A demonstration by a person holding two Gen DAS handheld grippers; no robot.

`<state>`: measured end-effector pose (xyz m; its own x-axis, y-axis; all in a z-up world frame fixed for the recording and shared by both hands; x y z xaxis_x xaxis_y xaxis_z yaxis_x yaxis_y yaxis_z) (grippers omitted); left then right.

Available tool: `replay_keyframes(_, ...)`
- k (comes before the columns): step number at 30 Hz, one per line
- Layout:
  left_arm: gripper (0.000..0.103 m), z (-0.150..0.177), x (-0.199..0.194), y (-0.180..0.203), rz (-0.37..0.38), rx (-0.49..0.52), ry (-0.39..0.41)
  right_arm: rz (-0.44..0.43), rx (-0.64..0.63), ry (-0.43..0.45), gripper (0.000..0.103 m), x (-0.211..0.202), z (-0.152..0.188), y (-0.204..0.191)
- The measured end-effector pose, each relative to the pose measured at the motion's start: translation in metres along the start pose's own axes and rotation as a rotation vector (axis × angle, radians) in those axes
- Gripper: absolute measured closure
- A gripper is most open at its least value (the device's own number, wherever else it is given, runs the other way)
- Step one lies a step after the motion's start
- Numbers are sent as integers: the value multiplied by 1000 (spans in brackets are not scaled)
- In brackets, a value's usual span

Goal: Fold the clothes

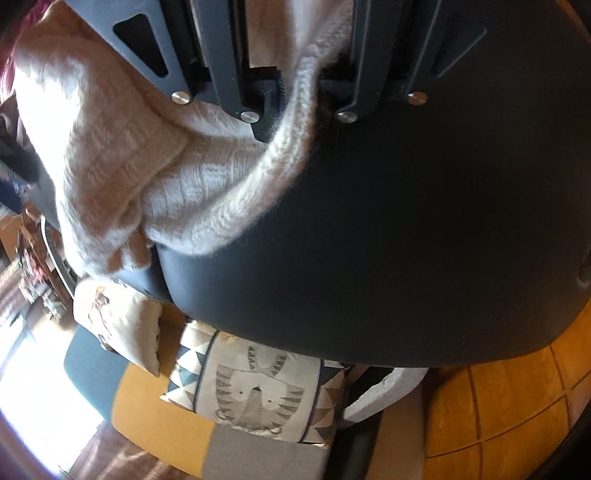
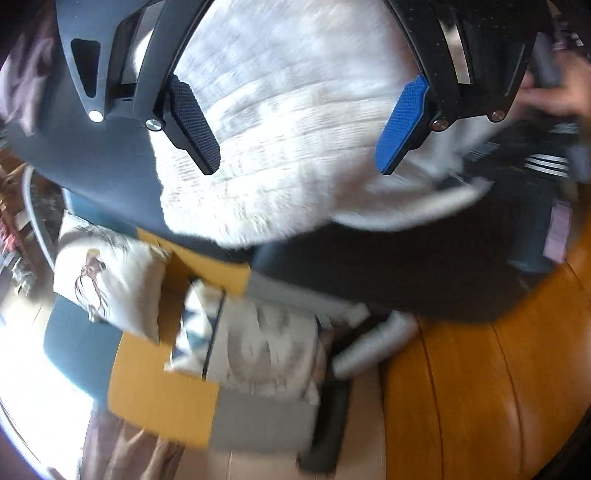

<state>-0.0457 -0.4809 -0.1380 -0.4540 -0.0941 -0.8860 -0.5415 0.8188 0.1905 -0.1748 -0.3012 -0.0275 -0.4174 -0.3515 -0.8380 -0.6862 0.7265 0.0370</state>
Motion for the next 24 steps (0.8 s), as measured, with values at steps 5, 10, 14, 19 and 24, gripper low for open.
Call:
replay_keyframes(5, 82, 3, 14, -4, -42, 19, -16, 31, -19, -168, 15, 54, 5, 1)
replay_keyframes(10, 79, 9, 12, 4, -92, 106, 55, 90, -71, -84, 26, 60, 17, -3)
replay_keyframes(14, 79, 14, 13, 8, -111, 136, 78, 111, -99, -18, 66, 54, 26, -2)
replay_keyframes(19, 78, 17, 15, 14, -134, 153, 82, 21, 31, 48, 74, 8, 32, 23)
replay_keyframes(24, 74, 20, 16, 19, -194, 176, 136, -14, 136, 102, 75, -35, 45, 54)
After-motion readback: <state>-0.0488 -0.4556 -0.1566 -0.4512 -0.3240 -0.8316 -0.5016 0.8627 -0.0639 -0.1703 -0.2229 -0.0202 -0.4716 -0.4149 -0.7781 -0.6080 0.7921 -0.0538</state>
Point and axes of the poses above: each gripper's, at about its wrist camera, not at the fingertips, and x roughly the way its jaws point, y to its right, z to its underside, the point moved 6 cm from there along x, roughly the way its jaws point, and after that the axes turned 1 degree about -y, right-handed, at the moved point
